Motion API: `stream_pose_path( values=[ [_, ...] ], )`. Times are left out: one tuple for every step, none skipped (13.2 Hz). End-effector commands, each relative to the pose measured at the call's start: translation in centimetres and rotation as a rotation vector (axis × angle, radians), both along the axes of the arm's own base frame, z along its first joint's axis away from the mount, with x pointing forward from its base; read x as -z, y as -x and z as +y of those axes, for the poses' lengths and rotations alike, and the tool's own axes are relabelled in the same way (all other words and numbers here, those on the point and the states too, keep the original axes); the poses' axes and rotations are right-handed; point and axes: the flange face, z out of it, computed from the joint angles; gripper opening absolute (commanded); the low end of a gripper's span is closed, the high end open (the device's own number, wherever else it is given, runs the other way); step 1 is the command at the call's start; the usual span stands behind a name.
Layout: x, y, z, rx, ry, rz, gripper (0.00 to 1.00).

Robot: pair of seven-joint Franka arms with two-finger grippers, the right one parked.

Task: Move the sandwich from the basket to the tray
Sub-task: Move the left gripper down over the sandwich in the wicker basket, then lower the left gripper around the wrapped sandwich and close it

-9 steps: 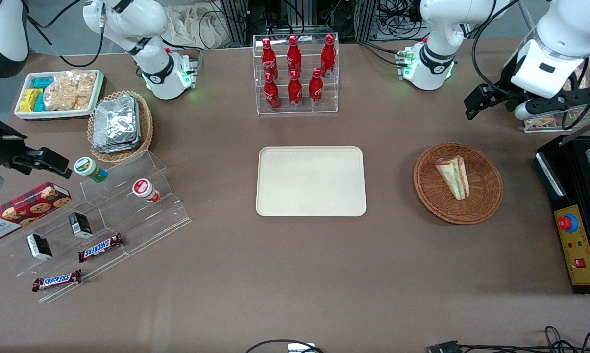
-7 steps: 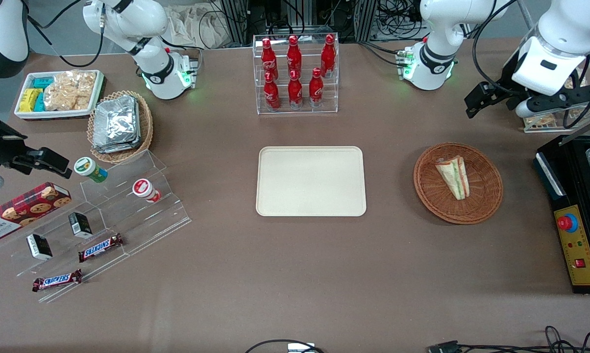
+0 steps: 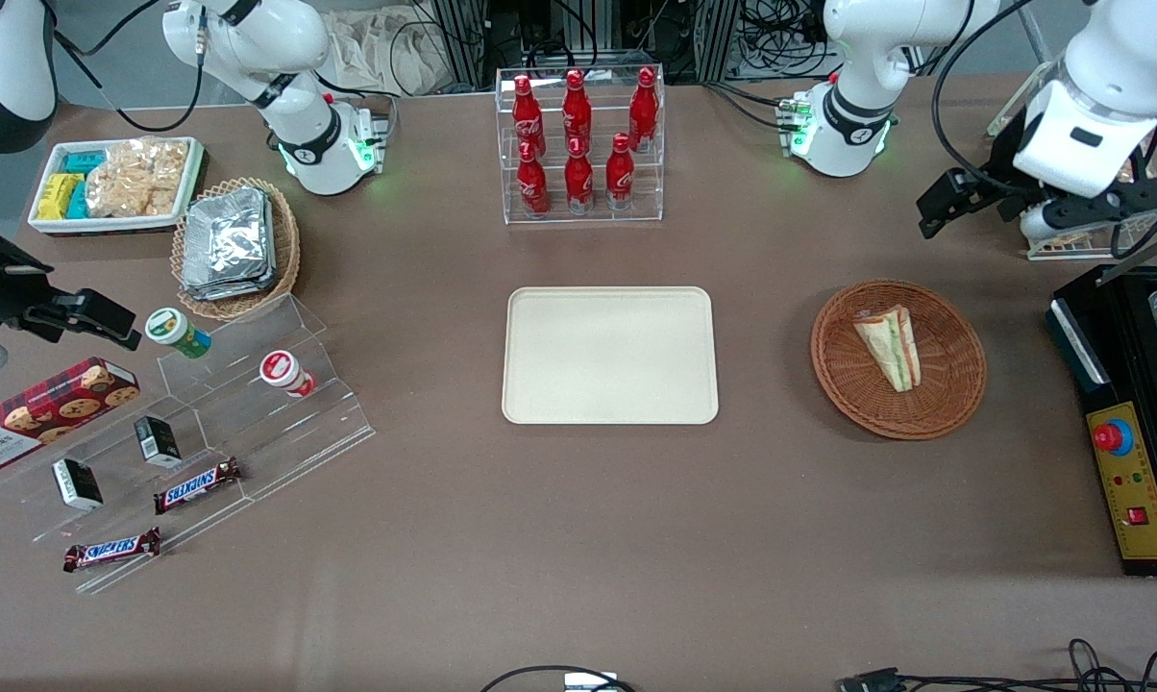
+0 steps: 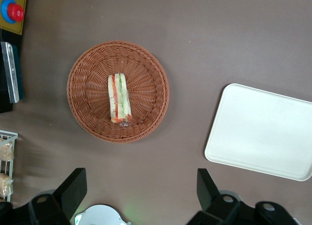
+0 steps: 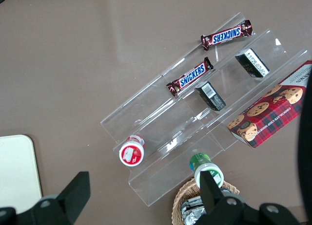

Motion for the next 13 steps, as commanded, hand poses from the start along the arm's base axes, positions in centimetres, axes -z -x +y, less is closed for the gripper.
stream_pose_path(
  values=[
    [2.6,-2.4,2.2,0.021,-0.034,0.062,1.0],
    [4.6,-3.0,2.4,0.014,-0.036,0.098,1.0],
    [7.2,-3.2,2.4,0.006,-0.041,0.131,1.0],
    [10.4,-2.8,2.6,-0.022,-0.046,0.133,1.0],
    [13.2,-2.0,2.7,-0.052,-0.051,0.112,1.0],
    [16.4,-1.3,2.8,-0.06,-0.049,0.106,1.0],
    [19.5,-0.6,3.6,-0.089,-0.048,0.094,1.0],
    [22.1,0.2,4.5,-0.113,-0.048,0.08,1.0],
    [24.1,1.0,4.8,-0.121,-0.046,0.071,1.0],
    [26.1,1.5,5.1,-0.125,-0.043,0.056,1.0],
    [27.9,2.1,5.2,-0.126,-0.037,0.028,1.0],
    [29.6,2.4,5.4,-0.132,-0.032,0.017,1.0],
    [31.2,2.2,5.6,-0.138,-0.029,0.031,1.0]
  ],
)
